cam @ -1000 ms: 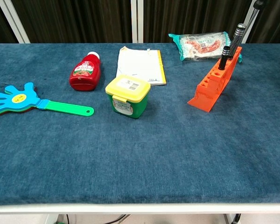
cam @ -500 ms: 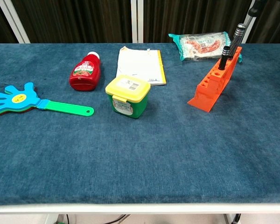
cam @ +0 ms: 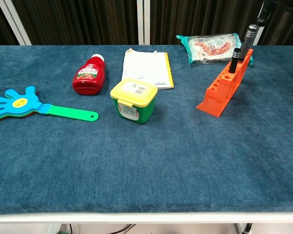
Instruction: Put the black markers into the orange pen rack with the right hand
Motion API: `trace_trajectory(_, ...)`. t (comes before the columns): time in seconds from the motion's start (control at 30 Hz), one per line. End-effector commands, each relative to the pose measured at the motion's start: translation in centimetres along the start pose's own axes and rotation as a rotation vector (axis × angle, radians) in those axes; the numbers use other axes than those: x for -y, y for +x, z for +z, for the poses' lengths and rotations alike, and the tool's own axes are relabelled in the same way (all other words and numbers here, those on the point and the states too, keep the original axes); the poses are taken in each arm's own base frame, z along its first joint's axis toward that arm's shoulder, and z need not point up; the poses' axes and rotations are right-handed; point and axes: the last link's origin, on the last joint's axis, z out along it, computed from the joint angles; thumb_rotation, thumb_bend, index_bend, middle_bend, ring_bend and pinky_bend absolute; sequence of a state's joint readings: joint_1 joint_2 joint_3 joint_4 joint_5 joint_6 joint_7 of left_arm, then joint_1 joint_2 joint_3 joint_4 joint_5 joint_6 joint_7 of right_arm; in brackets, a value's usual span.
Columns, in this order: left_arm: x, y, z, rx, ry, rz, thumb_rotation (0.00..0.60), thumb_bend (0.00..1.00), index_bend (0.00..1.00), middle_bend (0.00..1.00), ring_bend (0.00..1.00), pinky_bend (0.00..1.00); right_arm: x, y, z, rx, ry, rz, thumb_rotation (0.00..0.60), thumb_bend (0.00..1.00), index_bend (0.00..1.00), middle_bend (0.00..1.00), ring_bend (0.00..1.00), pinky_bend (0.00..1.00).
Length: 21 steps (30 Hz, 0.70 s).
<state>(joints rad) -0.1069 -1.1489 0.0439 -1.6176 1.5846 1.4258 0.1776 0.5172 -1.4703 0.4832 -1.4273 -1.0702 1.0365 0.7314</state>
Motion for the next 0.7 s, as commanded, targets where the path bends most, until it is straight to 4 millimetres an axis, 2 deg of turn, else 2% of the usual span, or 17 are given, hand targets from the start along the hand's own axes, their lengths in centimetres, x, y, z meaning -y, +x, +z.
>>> trace_trajectory(0.03, 0.03, 0.02, -0.02, -0.001, 0.000, -0.001, 0.600, 0.06, 0.14, 0.07, 0.03, 0.19, -0.12, -0.09, 0.01, 0.001, -0.006, -0.002, 0.600, 0.34, 0.60, 0.10, 0.00, 0.00)
trace_trajectory(0.2, 0.05, -0.01, -0.02, 0.001, -0.001, -0.001, 0.600, 0.06, 0.15, 0.07, 0.03, 0.19, -0.46, -0.40, 0.04, 0.020, -0.022, -0.016, 0.600, 0.33, 0.50, 0.08, 0.00, 0.00)
trace_trajectory(0.3, 0.04, 0.00, 0.03, 0.000, 0.000, -0.001, 0.600, 0.06, 0.14, 0.07, 0.03, 0.19, -0.61, -0.45, 0.08, 0.033, -0.028, -0.041, 0.600, 0.28, 0.35, 0.06, 0.00, 0.00)
trace_trajectory(0.43, 0.08, 0.05, 0.01, -0.002, 0.002, -0.002, 0.600, 0.06, 0.15, 0.07, 0.03, 0.19, -0.52, -0.33, 0.16, 0.042, -0.032, -0.067, 0.600, 0.14, 0.09, 0.03, 0.00, 0.00)
trace_trajectory(0.5, 0.09, 0.04, 0.03, -0.002, 0.003, -0.003, 0.600, 0.06, 0.14, 0.07, 0.03, 0.19, -0.42, -0.18, 0.12, 0.044, -0.029, -0.074, 0.600, 0.11, 0.02, 0.02, 0.00, 0.00)
trace_trajectory(0.7, 0.07, 0.03, 0.05, -0.001, 0.002, -0.001, 0.600, 0.06, 0.15, 0.07, 0.03, 0.19, -0.18, 0.42, -0.22, 0.037, -0.014, -0.071, 0.600, 0.10, 0.00, 0.00, 0.00, 0.00)
